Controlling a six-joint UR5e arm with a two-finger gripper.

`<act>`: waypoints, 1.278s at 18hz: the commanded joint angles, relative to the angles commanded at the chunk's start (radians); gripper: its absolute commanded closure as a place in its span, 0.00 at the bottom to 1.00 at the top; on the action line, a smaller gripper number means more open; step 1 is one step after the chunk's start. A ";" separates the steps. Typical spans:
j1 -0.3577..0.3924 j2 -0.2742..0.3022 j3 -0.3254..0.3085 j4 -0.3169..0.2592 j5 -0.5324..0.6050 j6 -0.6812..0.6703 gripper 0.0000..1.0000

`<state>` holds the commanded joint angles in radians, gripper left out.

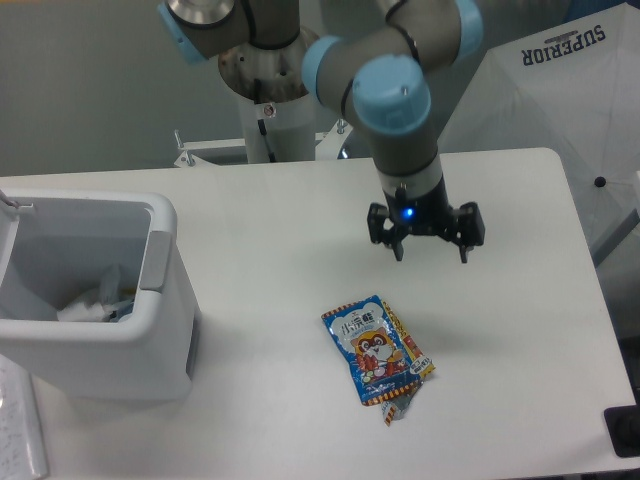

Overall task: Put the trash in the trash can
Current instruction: 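Lower the gripper onto the edge of the snack wrapper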

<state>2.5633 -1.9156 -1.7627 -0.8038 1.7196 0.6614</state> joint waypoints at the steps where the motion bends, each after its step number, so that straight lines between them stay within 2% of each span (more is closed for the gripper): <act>1: 0.000 -0.035 0.018 0.000 0.000 -0.008 0.00; 3: 0.003 -0.080 0.075 0.002 -0.020 -0.013 0.00; 5: 0.009 -0.120 0.129 0.002 -0.099 -0.034 0.00; 8: 0.032 -0.138 0.150 0.003 -0.213 -0.055 0.00; 10: 0.047 -0.158 0.163 0.024 -0.264 -0.068 0.00; 12: 0.046 -0.207 0.178 0.047 -0.268 -0.062 0.00; 15: 0.037 -0.269 0.226 0.052 -0.265 -0.071 0.00; 23: 0.023 -0.298 0.209 0.064 -0.270 -0.063 0.00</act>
<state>2.5863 -2.2135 -1.5539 -0.7395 1.4496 0.5983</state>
